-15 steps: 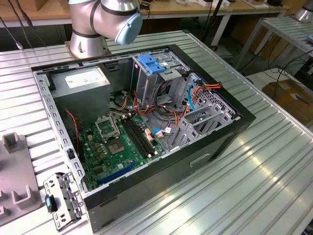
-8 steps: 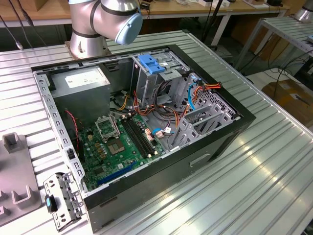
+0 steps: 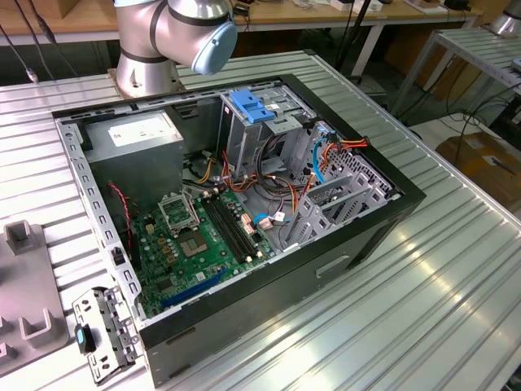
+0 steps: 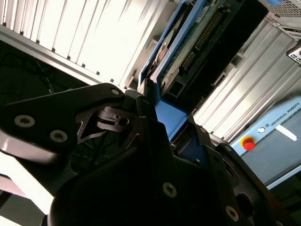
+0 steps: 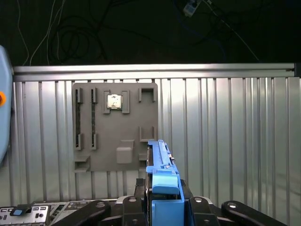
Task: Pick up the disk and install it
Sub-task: 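Pick up the disk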
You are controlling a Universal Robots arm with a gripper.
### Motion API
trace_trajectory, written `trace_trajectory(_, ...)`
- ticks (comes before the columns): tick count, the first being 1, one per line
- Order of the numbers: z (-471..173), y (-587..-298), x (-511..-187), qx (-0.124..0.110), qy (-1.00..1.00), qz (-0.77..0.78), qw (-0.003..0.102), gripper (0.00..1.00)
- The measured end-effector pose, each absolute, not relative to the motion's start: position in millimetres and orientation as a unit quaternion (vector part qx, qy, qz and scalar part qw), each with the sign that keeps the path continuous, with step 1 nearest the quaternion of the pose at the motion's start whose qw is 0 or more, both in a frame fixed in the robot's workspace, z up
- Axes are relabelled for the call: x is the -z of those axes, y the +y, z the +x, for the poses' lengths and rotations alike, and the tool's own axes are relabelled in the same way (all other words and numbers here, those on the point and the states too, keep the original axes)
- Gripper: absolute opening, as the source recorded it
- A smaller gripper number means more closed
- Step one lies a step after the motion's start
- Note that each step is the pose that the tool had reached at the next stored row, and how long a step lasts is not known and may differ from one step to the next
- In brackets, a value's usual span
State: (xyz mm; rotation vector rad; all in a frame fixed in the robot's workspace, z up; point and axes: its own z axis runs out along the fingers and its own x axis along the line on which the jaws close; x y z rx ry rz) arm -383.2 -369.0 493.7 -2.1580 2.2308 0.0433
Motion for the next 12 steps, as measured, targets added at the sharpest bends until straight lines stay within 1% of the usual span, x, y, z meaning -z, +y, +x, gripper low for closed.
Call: trace_trajectory(12,-365.4,-368.9,-493.8,-0.014,0.719,-0.695,0.019,0.37)
